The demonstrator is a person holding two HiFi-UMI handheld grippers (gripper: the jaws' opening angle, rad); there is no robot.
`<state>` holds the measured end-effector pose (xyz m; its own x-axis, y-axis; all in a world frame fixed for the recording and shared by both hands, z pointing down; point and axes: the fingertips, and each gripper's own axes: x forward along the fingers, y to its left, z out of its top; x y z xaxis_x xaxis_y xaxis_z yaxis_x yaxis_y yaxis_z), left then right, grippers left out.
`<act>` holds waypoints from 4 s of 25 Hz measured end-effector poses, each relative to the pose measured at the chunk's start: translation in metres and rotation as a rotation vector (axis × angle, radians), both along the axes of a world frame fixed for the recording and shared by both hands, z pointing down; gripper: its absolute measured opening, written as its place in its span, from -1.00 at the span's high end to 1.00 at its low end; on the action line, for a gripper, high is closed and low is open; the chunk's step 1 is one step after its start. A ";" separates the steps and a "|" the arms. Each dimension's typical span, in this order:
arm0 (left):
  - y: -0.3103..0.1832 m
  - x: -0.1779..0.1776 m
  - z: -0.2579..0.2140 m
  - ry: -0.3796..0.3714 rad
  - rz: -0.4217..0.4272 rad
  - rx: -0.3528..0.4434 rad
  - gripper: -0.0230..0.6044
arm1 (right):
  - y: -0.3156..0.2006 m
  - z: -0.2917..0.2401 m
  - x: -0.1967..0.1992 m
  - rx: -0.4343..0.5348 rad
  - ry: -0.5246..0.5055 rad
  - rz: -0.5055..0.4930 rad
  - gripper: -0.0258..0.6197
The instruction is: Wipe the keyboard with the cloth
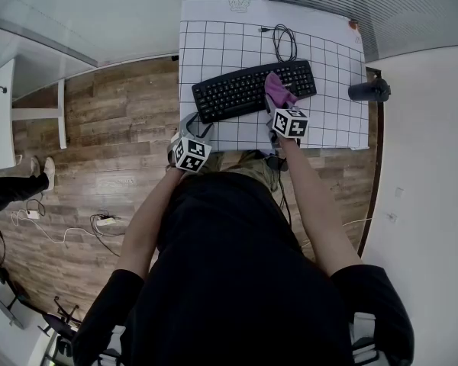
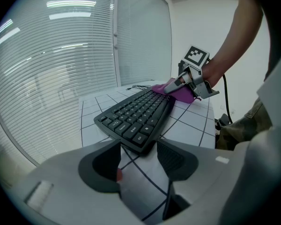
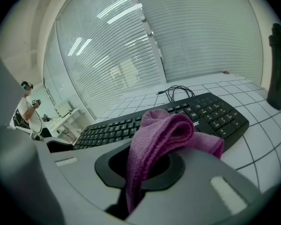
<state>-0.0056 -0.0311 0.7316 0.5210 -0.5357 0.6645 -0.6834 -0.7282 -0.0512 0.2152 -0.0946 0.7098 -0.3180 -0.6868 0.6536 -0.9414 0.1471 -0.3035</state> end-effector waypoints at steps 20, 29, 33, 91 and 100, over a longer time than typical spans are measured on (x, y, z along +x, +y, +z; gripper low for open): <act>0.000 0.000 0.000 -0.002 -0.001 0.004 0.23 | 0.006 0.000 -0.027 0.000 -0.031 -0.014 0.78; 0.000 0.001 0.000 -0.002 0.001 0.002 0.23 | 0.011 0.002 -0.046 -0.004 -0.042 -0.055 0.78; 0.000 0.000 -0.001 0.000 0.001 0.003 0.23 | 0.012 0.001 -0.049 -0.004 -0.041 -0.048 0.78; 0.000 0.000 0.000 0.005 0.003 -0.007 0.22 | 0.041 0.004 -0.166 -0.075 -0.093 -0.294 0.78; -0.021 -0.021 -0.047 0.146 -0.076 -0.094 0.51 | 0.021 -0.100 -0.196 0.160 -0.447 -0.313 0.78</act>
<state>-0.0262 -0.0521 0.6846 0.5762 -0.5159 0.6339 -0.7316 -0.6713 0.1187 0.0195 -0.0740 0.6100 -0.7443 -0.5945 0.3042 -0.6304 0.4752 -0.6138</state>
